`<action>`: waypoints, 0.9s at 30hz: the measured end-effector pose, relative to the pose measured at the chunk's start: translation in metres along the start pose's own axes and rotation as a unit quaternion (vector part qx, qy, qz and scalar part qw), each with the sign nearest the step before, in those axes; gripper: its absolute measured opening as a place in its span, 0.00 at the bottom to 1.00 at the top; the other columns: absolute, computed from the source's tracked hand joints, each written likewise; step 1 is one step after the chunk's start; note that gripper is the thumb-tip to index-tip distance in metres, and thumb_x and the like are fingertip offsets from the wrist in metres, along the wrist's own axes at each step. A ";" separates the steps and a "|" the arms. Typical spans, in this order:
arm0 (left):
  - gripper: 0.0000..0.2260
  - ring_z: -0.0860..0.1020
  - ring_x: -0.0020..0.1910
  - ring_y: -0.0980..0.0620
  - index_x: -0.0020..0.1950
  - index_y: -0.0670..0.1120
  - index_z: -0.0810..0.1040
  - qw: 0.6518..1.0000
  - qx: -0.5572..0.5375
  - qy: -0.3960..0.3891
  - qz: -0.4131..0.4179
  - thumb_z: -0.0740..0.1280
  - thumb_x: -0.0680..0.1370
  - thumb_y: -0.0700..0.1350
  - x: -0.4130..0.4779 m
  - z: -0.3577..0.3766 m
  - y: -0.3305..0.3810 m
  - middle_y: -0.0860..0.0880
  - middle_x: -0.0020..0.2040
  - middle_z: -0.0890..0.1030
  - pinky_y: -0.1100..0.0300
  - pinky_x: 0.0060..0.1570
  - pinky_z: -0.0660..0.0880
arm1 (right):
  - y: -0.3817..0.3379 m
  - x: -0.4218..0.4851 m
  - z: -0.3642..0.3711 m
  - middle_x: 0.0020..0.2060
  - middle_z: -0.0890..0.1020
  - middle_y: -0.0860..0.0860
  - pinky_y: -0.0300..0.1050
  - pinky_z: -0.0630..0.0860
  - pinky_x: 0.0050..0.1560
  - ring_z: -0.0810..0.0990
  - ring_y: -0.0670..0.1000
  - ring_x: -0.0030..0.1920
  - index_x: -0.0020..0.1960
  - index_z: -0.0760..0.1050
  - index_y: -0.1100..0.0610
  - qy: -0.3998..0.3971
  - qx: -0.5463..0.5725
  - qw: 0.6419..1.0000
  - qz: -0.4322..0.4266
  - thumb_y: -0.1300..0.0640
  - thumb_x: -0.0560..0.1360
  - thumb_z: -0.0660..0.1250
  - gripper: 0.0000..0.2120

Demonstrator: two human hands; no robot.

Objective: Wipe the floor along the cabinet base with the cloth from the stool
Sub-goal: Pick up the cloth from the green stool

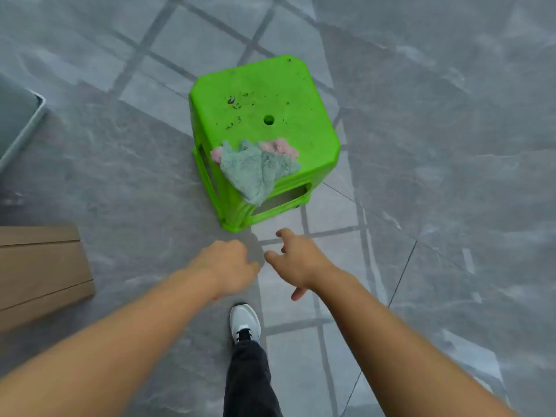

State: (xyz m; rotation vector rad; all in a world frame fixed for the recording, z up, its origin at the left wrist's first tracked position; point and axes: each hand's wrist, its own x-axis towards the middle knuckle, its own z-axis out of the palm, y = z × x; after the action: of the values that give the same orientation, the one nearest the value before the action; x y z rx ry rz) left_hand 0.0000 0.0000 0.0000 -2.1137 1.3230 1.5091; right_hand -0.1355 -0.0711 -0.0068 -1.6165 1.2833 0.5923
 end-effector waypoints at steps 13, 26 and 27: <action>0.17 0.81 0.57 0.43 0.60 0.52 0.69 0.791 -0.477 0.366 0.114 0.70 0.74 0.49 0.150 0.023 -0.055 0.50 0.56 0.81 0.40 0.52 0.80 | -0.029 0.147 0.061 0.52 0.70 0.63 0.53 0.72 0.47 0.72 0.52 0.48 0.60 0.72 0.63 0.431 0.093 0.867 -0.232 0.61 0.74 0.63 0.15; 0.13 0.83 0.49 0.44 0.52 0.52 0.73 0.678 -0.610 0.361 -0.196 0.72 0.74 0.54 0.199 0.303 -0.373 0.54 0.48 0.83 0.45 0.49 0.80 | -0.049 0.291 0.417 0.48 0.77 0.57 0.49 0.69 0.45 0.75 0.59 0.48 0.55 0.72 0.58 -0.004 -0.146 0.917 -0.370 0.63 0.73 0.63 0.11; 0.13 0.82 0.51 0.44 0.51 0.52 0.73 0.681 -0.581 0.400 -0.197 0.71 0.74 0.56 0.216 0.311 -0.402 0.54 0.48 0.82 0.48 0.50 0.78 | -0.064 0.316 0.443 0.53 0.76 0.57 0.50 0.71 0.50 0.74 0.59 0.52 0.62 0.70 0.56 0.011 -0.135 0.912 -0.387 0.61 0.73 0.63 0.17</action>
State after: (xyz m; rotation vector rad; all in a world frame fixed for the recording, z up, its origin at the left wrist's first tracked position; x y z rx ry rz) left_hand 0.1232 0.3079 -0.4410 -3.7599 -0.3897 1.3350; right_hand 0.1083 0.1743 -0.4319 -2.1768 0.4858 0.2504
